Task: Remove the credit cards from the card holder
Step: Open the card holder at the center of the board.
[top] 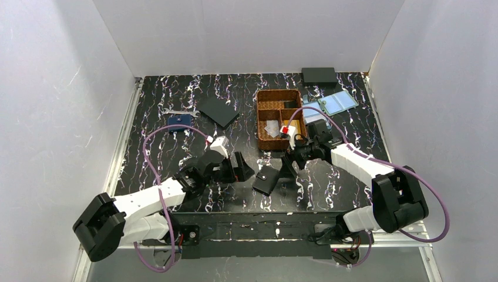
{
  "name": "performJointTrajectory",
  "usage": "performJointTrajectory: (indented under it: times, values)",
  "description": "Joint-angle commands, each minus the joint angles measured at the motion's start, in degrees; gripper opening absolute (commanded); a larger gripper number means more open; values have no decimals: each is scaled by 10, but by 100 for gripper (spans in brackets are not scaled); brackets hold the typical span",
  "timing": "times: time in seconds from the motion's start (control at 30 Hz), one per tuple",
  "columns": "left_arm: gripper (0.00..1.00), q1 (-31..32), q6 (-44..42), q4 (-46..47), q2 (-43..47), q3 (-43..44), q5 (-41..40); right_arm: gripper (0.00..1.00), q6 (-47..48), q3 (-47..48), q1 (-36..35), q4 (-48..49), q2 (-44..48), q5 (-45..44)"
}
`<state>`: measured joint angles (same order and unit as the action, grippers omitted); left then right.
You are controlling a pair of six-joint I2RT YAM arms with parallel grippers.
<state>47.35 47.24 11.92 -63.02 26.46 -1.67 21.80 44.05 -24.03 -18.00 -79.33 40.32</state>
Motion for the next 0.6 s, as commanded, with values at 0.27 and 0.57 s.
performJointTrajectory:
  times: [0.27,0.57]
  values:
    - [68,47,-194,-292,-191,264,16,97,36,11,0,-19,29,13]
    - [50,110,-186,-348,-330,383,-51,98,29,14,27,-18,43,12]
